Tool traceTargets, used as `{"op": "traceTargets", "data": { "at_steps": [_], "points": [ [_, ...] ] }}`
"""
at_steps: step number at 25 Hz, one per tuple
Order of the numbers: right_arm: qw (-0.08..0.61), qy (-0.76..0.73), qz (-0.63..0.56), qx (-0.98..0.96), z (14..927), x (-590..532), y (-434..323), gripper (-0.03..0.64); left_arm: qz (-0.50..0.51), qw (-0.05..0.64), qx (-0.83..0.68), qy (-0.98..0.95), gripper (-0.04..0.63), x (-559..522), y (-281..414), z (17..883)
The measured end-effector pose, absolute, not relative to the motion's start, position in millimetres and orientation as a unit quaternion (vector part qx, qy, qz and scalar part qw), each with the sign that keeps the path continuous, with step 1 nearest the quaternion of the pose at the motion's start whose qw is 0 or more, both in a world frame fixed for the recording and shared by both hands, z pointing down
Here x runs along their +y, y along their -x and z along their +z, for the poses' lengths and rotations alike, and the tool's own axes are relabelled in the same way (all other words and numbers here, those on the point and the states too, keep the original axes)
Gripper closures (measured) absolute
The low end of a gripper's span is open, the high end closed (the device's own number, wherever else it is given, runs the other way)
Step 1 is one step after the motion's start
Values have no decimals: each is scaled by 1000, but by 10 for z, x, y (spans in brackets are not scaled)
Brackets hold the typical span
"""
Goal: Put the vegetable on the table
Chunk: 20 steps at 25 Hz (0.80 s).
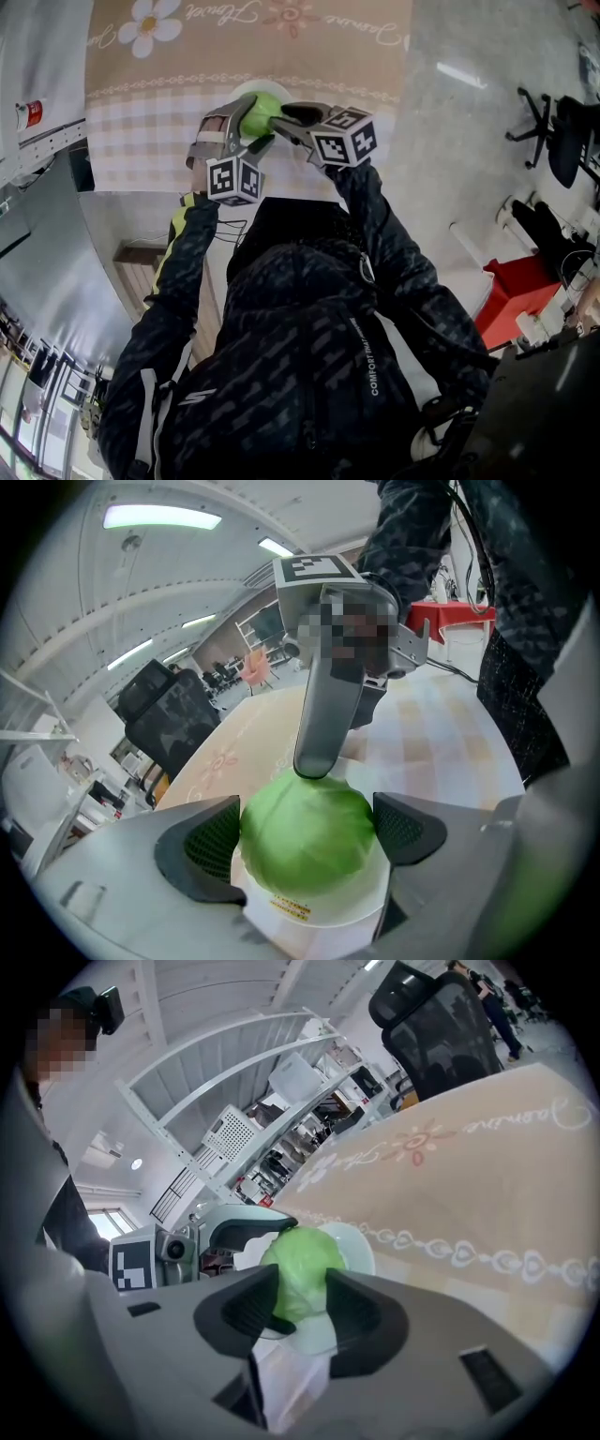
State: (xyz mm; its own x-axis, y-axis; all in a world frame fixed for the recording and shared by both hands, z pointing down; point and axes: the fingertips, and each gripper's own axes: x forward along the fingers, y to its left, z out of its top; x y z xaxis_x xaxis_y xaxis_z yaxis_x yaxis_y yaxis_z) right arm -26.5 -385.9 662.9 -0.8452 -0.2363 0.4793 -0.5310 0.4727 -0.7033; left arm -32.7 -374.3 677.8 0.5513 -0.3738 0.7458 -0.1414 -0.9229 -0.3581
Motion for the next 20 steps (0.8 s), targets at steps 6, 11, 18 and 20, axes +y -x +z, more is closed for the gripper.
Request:
{"op": "traceTargets", "data": {
  "at_steps": [6,11,18,20],
  "points": [
    [164,-231,470,-836,6660,-3852,256,445,-442,144,156,872,160,-3730,322,6798],
    [163,-234,474,-833,6664,-3846,254,443,-430,150,160,876,160,-3715,333,6782],
    [185,-244,443,-843,6634,-3841,262,447,-421,155,185,874,160,-3723,425,6662],
    [198,-244,421,-851,6601,-3819,274,480,-421,160,187,873,160,-3707,457,6622]
  ]
}}
